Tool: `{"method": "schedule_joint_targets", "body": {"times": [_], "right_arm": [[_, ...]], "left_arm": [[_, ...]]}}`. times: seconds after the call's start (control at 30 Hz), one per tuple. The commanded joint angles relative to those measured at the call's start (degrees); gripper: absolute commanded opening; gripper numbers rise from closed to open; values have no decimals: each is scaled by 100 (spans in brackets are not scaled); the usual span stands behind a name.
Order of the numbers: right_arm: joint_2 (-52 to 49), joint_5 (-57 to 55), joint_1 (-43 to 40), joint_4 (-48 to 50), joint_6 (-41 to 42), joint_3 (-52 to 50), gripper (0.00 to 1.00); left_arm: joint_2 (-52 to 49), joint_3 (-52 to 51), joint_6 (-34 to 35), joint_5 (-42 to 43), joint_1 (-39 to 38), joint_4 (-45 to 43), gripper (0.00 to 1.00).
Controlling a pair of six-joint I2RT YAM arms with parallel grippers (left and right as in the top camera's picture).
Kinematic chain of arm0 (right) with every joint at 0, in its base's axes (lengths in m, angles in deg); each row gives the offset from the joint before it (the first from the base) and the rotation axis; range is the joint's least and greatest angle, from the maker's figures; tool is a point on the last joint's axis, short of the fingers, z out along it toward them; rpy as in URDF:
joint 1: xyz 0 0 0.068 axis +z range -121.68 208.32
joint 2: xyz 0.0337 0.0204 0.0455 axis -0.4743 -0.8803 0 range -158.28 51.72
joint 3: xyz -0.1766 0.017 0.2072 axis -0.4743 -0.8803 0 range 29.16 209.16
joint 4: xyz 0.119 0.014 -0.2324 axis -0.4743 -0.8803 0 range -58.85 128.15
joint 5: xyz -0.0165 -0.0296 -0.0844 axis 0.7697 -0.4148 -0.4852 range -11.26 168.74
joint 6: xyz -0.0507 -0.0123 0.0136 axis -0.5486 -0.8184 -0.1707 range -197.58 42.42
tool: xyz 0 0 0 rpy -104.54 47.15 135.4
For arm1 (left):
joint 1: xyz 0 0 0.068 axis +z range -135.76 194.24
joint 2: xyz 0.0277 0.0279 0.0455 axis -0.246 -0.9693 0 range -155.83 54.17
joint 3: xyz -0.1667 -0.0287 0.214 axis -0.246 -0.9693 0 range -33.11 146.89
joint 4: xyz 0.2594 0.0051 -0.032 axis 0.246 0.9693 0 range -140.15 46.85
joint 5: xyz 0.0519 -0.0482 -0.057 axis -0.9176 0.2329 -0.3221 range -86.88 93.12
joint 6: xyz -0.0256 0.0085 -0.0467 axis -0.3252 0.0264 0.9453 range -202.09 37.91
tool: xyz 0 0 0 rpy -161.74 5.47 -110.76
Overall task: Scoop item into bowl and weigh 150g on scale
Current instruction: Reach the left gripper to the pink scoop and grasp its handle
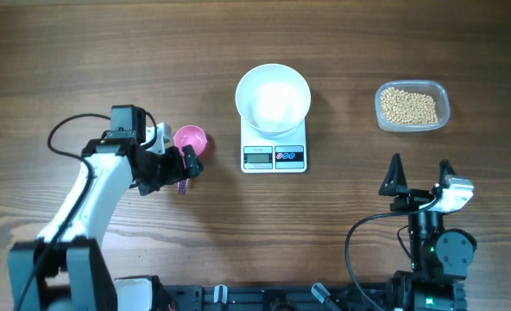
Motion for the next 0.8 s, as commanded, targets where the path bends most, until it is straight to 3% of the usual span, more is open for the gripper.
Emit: {"method": "schedule_joint_targets", "body": {"times": [0.0,0.23,0.3,0.33,0.4,0.57,0.67,0.77], "right_arm": [[46,-103,28,22,-68,-15,100],[46,-103,28,22,-68,-15,100],[46,-103,28,22,-68,-15,100],[46,-103,28,22,-68,-15,100],[46,-103,28,22,-68,-15,100],[46,-103,28,22,-70,-15,100],[46,-103,28,22,-68,-15,100],[46,-103,28,22,-70,-15,100]], "left_arm": [[-402,57,-428,-2,125,-81,100],[-892,57,-1095,577,348,-374,98],[-942,57,-1097,575,348,-474,93],[-951,57,-1097,575,348,-514,85],[-953,57,-1143,573,348,-573,77],[-990,57,-1226,575,348,-621,70],[-994,57,-1226,577,348,-656,56],[-994,57,-1226,697,348,-726,54]]}}
